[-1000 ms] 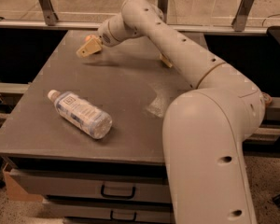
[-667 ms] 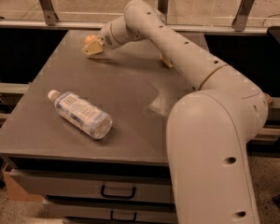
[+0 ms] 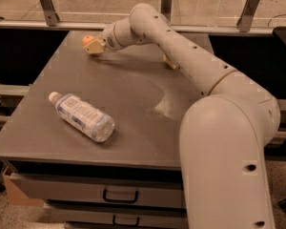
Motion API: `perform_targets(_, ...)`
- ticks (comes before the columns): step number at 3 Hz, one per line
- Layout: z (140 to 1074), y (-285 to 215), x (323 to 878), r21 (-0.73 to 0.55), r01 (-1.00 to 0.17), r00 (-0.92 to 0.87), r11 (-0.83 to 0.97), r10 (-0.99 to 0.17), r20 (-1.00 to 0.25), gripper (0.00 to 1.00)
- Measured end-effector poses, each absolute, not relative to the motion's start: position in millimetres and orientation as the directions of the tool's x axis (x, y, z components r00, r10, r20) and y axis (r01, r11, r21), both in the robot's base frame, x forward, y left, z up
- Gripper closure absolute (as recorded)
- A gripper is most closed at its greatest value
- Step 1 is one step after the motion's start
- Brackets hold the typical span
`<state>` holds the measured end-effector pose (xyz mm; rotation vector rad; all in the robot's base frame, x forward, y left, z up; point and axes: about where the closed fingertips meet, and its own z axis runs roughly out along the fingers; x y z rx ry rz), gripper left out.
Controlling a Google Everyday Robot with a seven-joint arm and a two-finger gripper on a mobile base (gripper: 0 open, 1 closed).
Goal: Pick orange
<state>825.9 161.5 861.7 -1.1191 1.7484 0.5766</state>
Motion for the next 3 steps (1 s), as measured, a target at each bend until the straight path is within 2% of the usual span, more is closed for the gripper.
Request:
perform_targets(1,895.9,152.6,805.2,-0.099,-0.897,-0.076,0.430,-0.371,-0.925,1.00)
perform_targets(2,934.6,125.9,766.5,-0.108,-0.929,-0.009,0.353,-0.312,-0.950,1.00)
perform_targets(3,935.2,117.0,760.9,-0.108,-0.934,-0.003,0.342,-0.308,-0.951,1.00)
